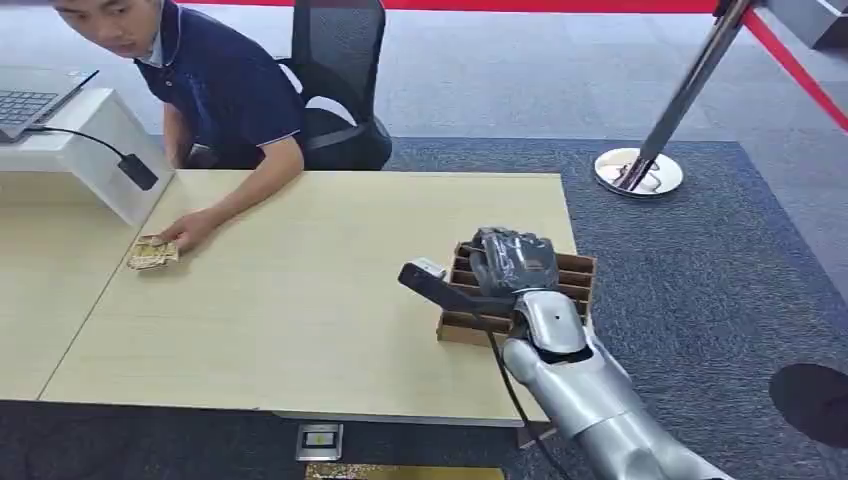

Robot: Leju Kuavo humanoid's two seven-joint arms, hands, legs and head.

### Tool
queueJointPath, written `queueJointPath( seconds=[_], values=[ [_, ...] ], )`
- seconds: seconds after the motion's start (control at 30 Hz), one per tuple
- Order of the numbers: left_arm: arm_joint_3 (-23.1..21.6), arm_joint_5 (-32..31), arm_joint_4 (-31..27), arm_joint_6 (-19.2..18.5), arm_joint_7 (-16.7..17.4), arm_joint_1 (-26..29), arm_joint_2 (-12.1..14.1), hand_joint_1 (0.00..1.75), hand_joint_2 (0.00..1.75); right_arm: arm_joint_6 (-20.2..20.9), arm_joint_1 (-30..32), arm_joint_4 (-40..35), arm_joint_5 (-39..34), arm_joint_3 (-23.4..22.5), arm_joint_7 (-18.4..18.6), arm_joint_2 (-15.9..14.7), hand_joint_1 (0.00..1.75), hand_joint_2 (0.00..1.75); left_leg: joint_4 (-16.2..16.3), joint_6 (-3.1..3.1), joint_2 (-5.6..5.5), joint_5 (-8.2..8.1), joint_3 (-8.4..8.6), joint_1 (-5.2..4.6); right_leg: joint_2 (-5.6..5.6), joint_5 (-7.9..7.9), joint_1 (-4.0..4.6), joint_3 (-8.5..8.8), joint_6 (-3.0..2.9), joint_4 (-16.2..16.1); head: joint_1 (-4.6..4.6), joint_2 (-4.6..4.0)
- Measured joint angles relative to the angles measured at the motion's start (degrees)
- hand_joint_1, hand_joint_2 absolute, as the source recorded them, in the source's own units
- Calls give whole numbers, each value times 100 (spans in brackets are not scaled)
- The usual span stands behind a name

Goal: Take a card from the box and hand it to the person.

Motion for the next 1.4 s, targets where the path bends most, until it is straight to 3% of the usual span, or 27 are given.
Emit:
queueJointPath(
  seconds=[0.23, 0.5, 0.63, 0.83, 1.07, 1.4],
  values=[
    [11, 0, 0, 0, -9, 0, 0, 0, 0, 20, 8, -201, -92, 2, -199, -15, 175, 175, 0, 0, 0, 0, 0, 0, 0, 0, 0, 0, 0, 0, 2, 0],
    [31, 0, 0, 0, -57, 1, 0, 0, 0, 230, 7, -759, -422, 179, -805, -81, 175, 175, 0, 0, 0, 0, -1, 0, 0, 0, 0, 0, 0, 0, 0, 0],
    [44, 0, 0, -7, -103, 0, 0, 0, 0, 402, -21, -1161, -461, 451, -1301, -127, 175, 175, 0, 0, 0, 0, -1, 0, 0, 0, 0, 0, 0, 1, 0, 0],
    [44, 0, 0, -22, -122, -3, 0, 0, 0, 662, -263, -1526, -501, 980, -1690, -131, 175, 175, 0, 0, 0, 0, -2, 1, 0, 0, 1, 1, 0, 2, 0, 0],
    [42, -7, 0, -52, -120, -20, 0, 0, 0, 627, -789, -1068, -715, 1460, -1930, 186, 175, 175, 0, -3, 0, 3, -1, 1, 0, 0, 1, 1, 0, 4, 0, 0],
    [-22, -55, 0, -85, -52, -46, 15, 0, 0, 133, -1349, 192, -942, 1515, -1926, 693, 175, 175, 0, -4, 0, 3, -1, 1, 0, 0, 1, 1, 0, 5, 0, 0]
  ],
)
